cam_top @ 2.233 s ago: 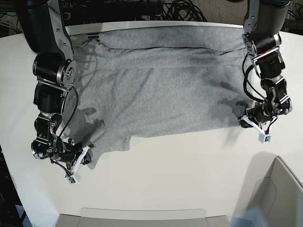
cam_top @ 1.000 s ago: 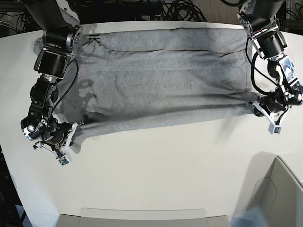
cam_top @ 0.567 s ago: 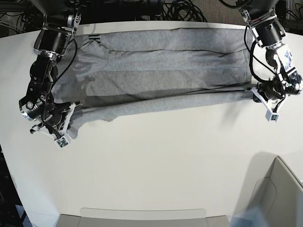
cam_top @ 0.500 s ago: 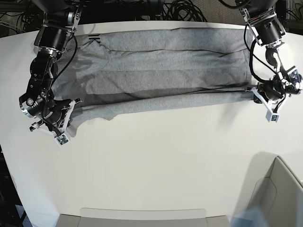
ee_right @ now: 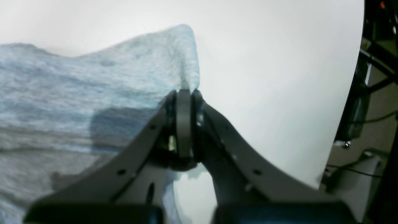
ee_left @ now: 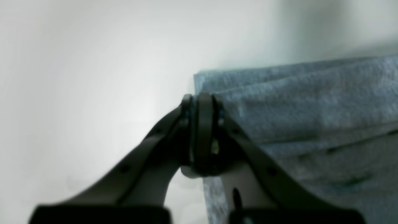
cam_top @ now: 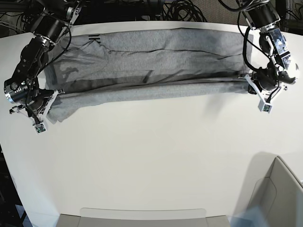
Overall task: Fold the T-shirt properly
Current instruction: 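Lift the hem with both grippers and fold it over toward the collar, then lay the hem down on the folded shirt and open both grippers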
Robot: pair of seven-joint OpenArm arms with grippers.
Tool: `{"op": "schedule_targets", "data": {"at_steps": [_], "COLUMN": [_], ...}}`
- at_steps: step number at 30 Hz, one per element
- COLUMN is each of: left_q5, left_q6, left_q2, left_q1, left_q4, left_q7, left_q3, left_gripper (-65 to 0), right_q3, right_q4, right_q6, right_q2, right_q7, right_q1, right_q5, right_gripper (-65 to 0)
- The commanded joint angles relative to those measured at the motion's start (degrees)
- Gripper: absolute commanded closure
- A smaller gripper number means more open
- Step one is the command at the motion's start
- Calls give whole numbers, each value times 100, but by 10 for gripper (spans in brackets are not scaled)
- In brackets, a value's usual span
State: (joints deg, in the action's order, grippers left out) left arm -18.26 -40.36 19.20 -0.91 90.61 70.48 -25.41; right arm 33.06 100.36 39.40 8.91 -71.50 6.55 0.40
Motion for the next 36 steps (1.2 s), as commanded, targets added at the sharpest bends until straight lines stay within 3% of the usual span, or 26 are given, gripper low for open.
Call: {"op": "schedule_targets", "data": {"at_steps": [1,10,19,30,36], "left_q5": [134,134,160,160,160], "left_q6": [36,36,36,36,36], "left_q2": [124,97,89,89,-8], "left_q1": [-28,-301,-529,-951,-1171], "left_q4": [95,113,1133,1168,1159], "left_q7": [16,-37,438,482,403], "left_q3": [-48,-66,-83,-92,-101], "left_gripper": [0,0,0,0,0], "right_q3": [22,48,30,57,233], "right_q4": [193,457,1046,1204,1213], "right_q6": [60,60,60,60,60], "right_q2": [98,90,-42,-51,-51], "right_q7": [-19,-28,-54,-63,-423], "right_q1": [18,-518,-975,-1424,-1441], "right_q5": [-150,-124,-124,-124,-124], "right_gripper": [0,0,0,0,0]}}
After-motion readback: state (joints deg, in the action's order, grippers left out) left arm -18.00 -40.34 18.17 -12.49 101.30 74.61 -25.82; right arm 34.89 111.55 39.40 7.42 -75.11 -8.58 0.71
